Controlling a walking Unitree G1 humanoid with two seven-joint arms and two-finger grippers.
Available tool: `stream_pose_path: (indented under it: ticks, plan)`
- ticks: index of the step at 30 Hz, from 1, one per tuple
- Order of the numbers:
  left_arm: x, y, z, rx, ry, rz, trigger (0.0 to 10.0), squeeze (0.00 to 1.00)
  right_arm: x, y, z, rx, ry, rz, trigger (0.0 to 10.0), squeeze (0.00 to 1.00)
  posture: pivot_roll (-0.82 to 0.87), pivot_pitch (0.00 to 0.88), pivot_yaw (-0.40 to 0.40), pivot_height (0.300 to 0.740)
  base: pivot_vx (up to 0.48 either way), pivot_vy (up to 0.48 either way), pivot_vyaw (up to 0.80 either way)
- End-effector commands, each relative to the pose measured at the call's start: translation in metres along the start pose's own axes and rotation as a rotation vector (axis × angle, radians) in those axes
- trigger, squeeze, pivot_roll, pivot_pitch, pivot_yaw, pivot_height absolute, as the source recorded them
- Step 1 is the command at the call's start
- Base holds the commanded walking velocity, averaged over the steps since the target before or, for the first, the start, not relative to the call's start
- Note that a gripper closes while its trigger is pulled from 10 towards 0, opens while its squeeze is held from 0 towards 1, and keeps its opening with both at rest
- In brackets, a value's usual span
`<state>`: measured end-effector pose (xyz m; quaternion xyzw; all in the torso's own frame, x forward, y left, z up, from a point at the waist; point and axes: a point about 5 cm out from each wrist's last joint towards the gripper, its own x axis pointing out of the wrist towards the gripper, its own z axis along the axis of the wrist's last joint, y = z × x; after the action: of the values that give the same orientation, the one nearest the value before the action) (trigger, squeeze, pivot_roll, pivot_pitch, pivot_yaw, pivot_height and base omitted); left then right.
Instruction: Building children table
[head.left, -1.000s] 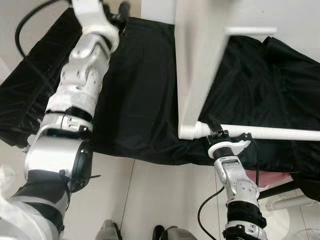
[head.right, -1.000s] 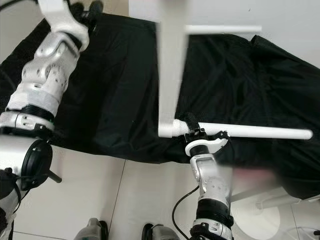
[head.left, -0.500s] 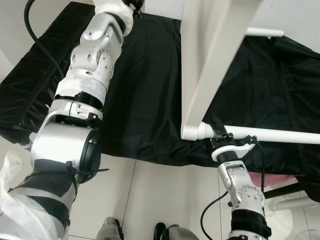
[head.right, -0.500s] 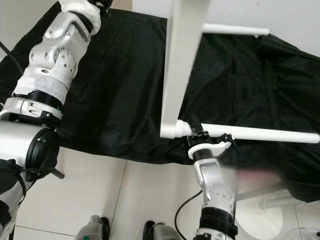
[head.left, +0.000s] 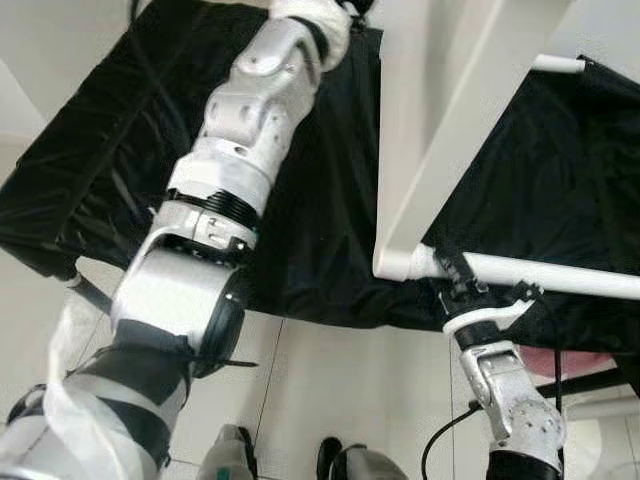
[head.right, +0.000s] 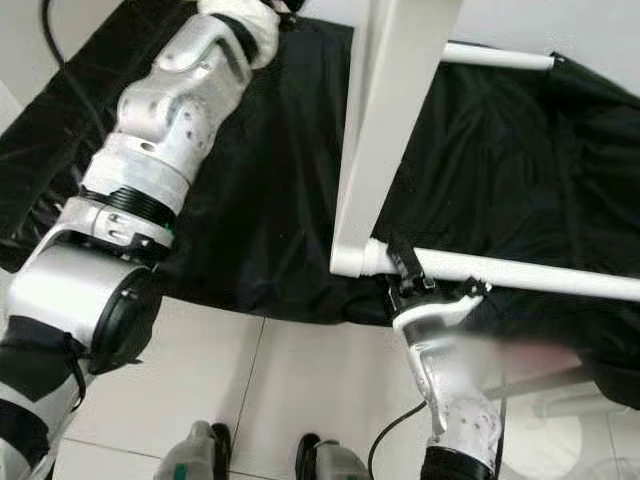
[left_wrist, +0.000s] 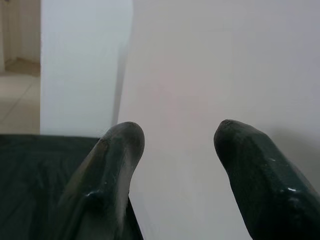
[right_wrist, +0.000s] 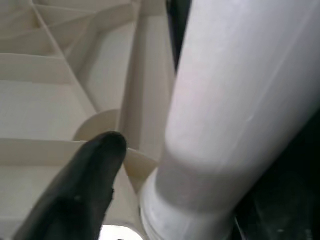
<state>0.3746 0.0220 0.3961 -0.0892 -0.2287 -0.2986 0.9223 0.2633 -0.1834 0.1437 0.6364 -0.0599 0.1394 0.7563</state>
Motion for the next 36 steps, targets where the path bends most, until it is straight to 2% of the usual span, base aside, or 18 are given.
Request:
stream_pose_path:
  ticks: [1, 2, 5, 6, 7, 9, 12, 16, 18, 19, 22, 23, 26, 28, 30, 33, 36]
  plan:
    - [0.000, -0.011, -0.001, 0.012, 0.007, -0.163, 10.0, 0.00, -0.044, -0.017, -0.020, 0.082, 0.002, -0.088, 10.0, 1.00, -0.03, 0.228, -0.051, 0.740, 0.000, 0.000, 0.00]
    - [0.000, -0.011, 0.000, 0.013, 0.004, -0.165, 10.0, 0.00, -0.052, -0.015, -0.018, 0.076, -0.001, -0.094, 10.0, 1.00, -0.03, 0.230, -0.051, 0.740, 0.000, 0.000, 0.00]
    - [0.000, -0.011, 0.000, 0.013, 0.004, -0.165, 10.0, 0.00, -0.052, -0.015, -0.018, 0.076, -0.001, -0.094, 10.0, 1.00, -0.03, 0.230, -0.051, 0.740, 0.000, 0.000, 0.00]
    - [0.001, -0.012, 0.001, 0.018, 0.001, -0.166, 10.0, 0.00, -0.060, -0.011, -0.015, 0.065, 0.001, -0.091, 10.0, 1.00, -0.04, 0.233, -0.046, 0.740, 0.000, 0.000, 0.00]
    - [0.003, -0.011, 0.003, 0.024, -0.004, -0.165, 10.0, 0.00, -0.073, -0.008, -0.012, 0.070, 0.005, -0.086, 10.0, 0.00, -0.05, 0.236, -0.039, 0.740, 0.000, 0.000, 0.00]
    - [0.003, -0.011, 0.005, 0.030, -0.007, -0.165, 10.0, 0.00, -0.087, -0.005, -0.012, 0.083, 0.019, -0.088, 10.0, 0.00, -0.06, 0.240, -0.035, 0.740, 0.000, 0.000, 0.00]
    - [0.004, -0.012, 0.007, 0.033, -0.009, -0.165, 10.0, 0.00, -0.097, -0.007, -0.013, 0.086, 0.029, -0.114, 10.0, 0.00, -0.06, 0.241, -0.034, 0.740, 0.000, 0.000, 0.00]
    - [0.008, -0.014, 0.016, 0.058, -0.032, -0.166, 10.0, 0.00, -0.130, -0.009, -0.015, 0.128, 0.063, -0.135, 10.0, 0.00, -0.05, 0.247, -0.027, 0.740, 0.000, 0.000, 0.00]
    - [0.008, -0.013, 0.018, 0.059, -0.033, -0.166, 10.0, 0.00, -0.133, -0.008, -0.015, 0.125, 0.065, -0.136, 10.0, 0.00, -0.05, 0.247, -0.025, 0.740, 0.000, 0.000, 0.00]
    - [0.009, -0.012, 0.022, 0.063, -0.044, -0.162, 10.0, 0.00, -0.136, -0.003, -0.010, 0.108, 0.058, -0.101, 10.0, 0.00, -0.05, 0.247, -0.022, 0.740, 0.000, 0.000, 0.00]
    - [0.009, -0.011, 0.024, 0.062, -0.051, -0.160, 10.0, 0.00, -0.135, 0.003, -0.005, 0.092, 0.048, -0.055, 10.0, 0.00, -0.06, 0.244, -0.016, 0.740, 0.000, 0.000, 0.00]
    - [0.010, -0.009, 0.026, 0.065, -0.055, -0.160, 10.0, 0.00, -0.131, 0.011, 0.003, 0.057, 0.034, -0.006, 10.0, 0.00, -0.06, 0.240, -0.012, 0.740, 0.000, 0.000, 0.00]
    - [0.010, -0.009, 0.024, 0.070, -0.049, -0.167, 10.0, 0.00, -0.126, 0.013, 0.005, 0.038, 0.028, 0.005, 10.0, 0.00, -0.06, 0.238, -0.012, 0.740, 0.000, 0.000, 0.00]
    - [0.007, -0.009, 0.016, 0.076, -0.026, -0.176, 10.0, 0.00, -0.112, 0.021, 0.009, -0.043, 0.045, 0.061, 10.0, 0.00, -0.05, 0.233, -0.007, 0.740, 0.000, 0.000, 0.00]
    - [0.007, -0.009, 0.013, 0.077, -0.018, -0.179, 10.0, 0.00, -0.107, 0.023, 0.010, -0.073, 0.050, 0.081, 10.0, 0.00, -0.05, 0.233, -0.007, 0.740, 0.000, 0.000, 0.00]
    - [-0.001, -0.003, -0.001, 0.093, 0.024, -0.176, 10.0, 0.00, -0.090, 0.033, 0.021, -0.172, 0.003, 0.129, 10.0, 0.00, -0.05, 0.226, -0.003, 0.740, 0.000, 0.000, 0.00]
    - [-0.008, 0.003, -0.010, 0.100, 0.053, -0.164, 10.0, 0.00, -0.080, 0.037, 0.027, -0.220, -0.035, 0.131, 10.0, 0.00, -0.04, 0.222, -0.002, 0.740, 0.000, 0.000, 0.00]
